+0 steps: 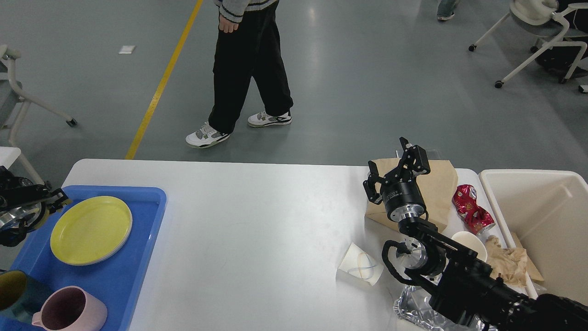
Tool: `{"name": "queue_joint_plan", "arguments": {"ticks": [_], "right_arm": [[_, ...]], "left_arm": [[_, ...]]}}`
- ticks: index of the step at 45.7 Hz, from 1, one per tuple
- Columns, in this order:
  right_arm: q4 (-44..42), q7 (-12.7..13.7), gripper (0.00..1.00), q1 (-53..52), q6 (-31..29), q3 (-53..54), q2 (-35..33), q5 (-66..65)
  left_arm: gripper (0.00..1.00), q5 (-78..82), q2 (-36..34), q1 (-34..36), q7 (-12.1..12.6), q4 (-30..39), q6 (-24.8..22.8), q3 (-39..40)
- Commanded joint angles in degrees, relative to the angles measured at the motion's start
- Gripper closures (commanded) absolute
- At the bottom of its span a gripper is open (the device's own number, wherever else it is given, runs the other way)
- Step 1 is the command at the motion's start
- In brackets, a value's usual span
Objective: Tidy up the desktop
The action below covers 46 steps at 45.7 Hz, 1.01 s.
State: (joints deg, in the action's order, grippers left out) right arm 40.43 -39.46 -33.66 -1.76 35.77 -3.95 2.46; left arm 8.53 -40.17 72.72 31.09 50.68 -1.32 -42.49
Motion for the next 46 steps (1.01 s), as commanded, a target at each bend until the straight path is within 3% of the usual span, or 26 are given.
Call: {"name": "queue_joint_plan", "arguments": {"ticks": [1,16,26,36,46], "right_arm": [[0.00,0.00,0.00,0.00,0.00,0.00,0.00,0.00],[-0.09,0.00,0.00,0.09,0.00,0.00,0.00,0.00],[-0.09,0.00,0.00,0.00,0.00,0.00,0.00,0.00],[-0.18,0.00,0.00,0.00,0.00,0.00,0.00,0.00],[-0.27,0.00,0.00,0.00,0.00,0.00,0.00,0.00]], "left_arm": [[0.03,-0.71,-0.87,0.76,0.02,-0.15,0.17,0.65],[0.03,-3.08,-3.33,1.37,0.02,0.20,0.09,16.11],[0.03,-9.06,-5.44,0.41,-0.33,0.03,0.79,32.29],[0.03,-9.06,-5.18,-0.38,-1.12,0.12,0.00,33.44],[0.03,-9.58,-6.67,-2.05,-3.58,-0.23,0.09,34.66]]}}
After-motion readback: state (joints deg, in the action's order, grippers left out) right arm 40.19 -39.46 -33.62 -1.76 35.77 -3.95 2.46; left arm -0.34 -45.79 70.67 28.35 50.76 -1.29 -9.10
